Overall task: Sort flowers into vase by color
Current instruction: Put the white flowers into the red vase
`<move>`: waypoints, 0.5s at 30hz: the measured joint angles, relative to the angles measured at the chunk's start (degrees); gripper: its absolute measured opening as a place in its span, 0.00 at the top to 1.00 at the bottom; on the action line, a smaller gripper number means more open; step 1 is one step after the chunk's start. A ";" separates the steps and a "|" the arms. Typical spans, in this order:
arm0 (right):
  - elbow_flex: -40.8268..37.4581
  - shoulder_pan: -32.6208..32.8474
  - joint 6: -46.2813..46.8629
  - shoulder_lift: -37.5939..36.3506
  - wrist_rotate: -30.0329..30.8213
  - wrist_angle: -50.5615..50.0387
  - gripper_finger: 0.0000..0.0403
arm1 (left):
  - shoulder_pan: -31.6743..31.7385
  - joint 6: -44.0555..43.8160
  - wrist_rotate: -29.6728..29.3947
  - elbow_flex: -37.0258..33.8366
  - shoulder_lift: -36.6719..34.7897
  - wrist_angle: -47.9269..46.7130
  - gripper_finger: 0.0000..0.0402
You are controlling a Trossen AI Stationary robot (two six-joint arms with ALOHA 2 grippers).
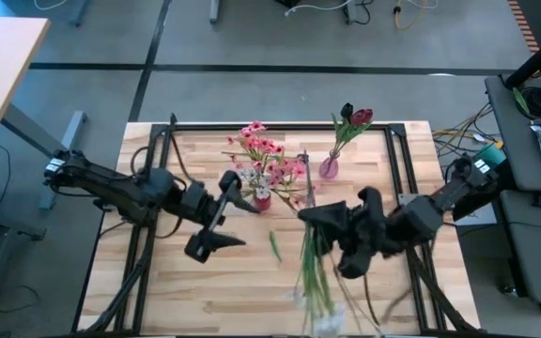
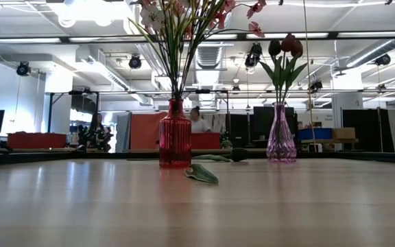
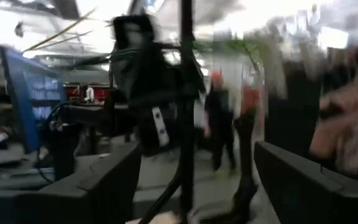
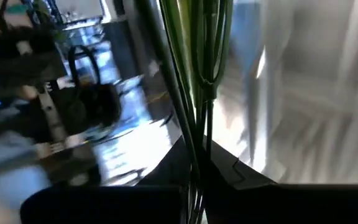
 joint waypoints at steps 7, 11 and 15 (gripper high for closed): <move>0.00 7.80 32.29 0.00 27.86 -6.50 0.97 | -4.83 22.22 -0.03 0.00 1.04 -4.94 0.27; 0.00 12.34 51.18 -0.13 35.18 -18.86 0.97 | -6.43 26.84 -5.94 0.00 1.63 -9.81 0.27; 0.00 18.65 70.46 -1.69 36.28 -30.44 0.97 | -8.70 29.11 -12.35 0.00 1.29 -14.75 0.27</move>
